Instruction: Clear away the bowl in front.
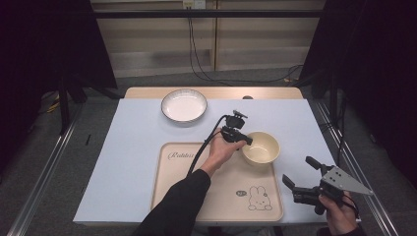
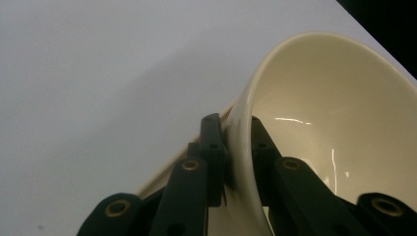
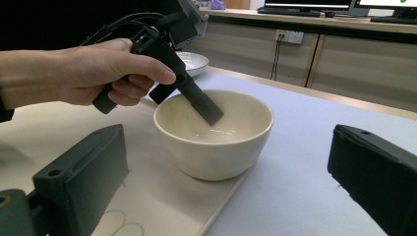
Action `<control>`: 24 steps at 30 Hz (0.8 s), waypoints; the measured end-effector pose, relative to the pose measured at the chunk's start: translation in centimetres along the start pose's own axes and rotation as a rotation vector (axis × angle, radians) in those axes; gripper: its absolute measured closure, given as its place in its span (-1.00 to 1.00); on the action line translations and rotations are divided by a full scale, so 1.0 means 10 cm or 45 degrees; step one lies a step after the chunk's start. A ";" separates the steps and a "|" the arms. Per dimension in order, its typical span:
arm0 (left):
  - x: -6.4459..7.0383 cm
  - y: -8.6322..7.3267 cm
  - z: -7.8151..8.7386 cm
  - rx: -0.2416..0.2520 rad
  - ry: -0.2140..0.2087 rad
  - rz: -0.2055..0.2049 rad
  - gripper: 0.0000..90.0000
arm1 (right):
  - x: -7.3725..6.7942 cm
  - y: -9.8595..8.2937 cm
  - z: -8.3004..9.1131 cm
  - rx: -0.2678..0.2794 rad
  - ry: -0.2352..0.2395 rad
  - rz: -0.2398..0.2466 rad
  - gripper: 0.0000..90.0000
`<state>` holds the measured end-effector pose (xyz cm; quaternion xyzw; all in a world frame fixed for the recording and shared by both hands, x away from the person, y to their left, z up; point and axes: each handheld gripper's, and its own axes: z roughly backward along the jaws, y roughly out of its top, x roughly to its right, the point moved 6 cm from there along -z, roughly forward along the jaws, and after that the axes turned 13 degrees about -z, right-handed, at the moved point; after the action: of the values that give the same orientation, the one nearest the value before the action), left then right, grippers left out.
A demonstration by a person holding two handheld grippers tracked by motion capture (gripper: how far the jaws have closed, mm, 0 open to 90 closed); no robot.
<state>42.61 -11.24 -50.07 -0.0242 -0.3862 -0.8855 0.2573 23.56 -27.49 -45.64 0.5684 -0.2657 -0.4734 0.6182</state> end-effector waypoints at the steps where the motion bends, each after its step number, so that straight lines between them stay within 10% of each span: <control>1: -0.01 0.00 0.00 -0.007 -0.001 -0.013 0.81 | 0.00 0.00 0.00 -0.001 -0.004 -0.002 -0.98; 11: -0.03 -0.03 0.06 0.078 0.003 -0.017 0.48 | 0.00 0.00 0.00 -0.006 0.007 0.003 -0.98; 24: -0.11 -0.05 0.40 0.219 0.139 -0.104 -0.88 | -0.01 0.00 -0.01 -0.001 0.002 0.007 -0.98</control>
<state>42.68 -7.68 -47.89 0.0619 -0.4468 -0.8589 0.2427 23.57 -27.33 -45.64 0.5677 -0.2665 -0.4714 0.6201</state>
